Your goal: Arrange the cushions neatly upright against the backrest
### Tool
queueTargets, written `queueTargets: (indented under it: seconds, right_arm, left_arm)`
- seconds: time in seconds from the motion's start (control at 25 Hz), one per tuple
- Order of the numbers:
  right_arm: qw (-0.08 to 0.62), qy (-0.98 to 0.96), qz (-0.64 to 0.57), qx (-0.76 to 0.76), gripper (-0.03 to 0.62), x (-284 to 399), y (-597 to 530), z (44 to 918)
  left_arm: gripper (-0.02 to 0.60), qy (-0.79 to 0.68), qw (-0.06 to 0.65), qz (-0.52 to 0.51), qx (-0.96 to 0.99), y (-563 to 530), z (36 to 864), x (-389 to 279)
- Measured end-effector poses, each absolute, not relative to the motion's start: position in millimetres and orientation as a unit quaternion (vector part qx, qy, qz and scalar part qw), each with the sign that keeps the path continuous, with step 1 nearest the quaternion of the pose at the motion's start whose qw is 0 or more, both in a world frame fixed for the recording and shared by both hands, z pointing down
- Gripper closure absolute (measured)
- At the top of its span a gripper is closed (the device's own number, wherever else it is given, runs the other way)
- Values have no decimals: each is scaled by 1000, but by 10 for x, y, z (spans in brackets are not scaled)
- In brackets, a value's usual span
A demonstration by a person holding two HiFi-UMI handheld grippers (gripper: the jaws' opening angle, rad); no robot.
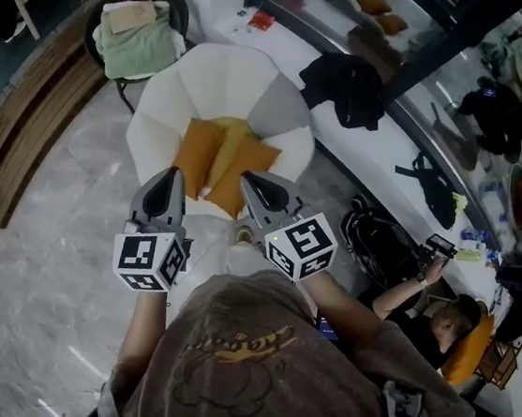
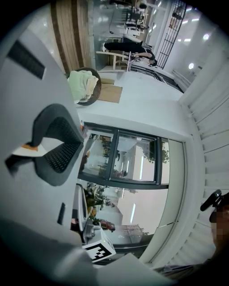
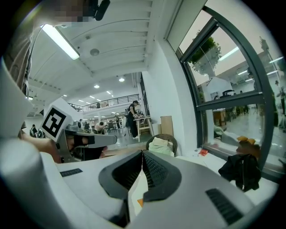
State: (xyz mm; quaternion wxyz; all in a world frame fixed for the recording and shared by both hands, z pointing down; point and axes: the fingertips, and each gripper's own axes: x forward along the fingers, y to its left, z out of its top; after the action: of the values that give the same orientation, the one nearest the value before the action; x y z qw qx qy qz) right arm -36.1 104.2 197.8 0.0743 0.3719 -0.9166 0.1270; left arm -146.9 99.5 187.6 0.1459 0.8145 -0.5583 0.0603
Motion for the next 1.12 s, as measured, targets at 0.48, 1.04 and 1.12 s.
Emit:
queueTargets:
  seconds: [0.48,1.04,1.12]
  right_arm:
    - [66,-938,122,319,576,-153,380,1983]
    - [62,-939,127,315,574,-301,-90,2031]
    - [59,-938,128,318,574,-351,-157,2029]
  left_arm:
    - [577,-597,153,60,785,396,1929,-1304]
    - [577,-600,142,68,785,-15,1877,-1452]
    - [577,-594,147,64,788,-106,1866,-1494]
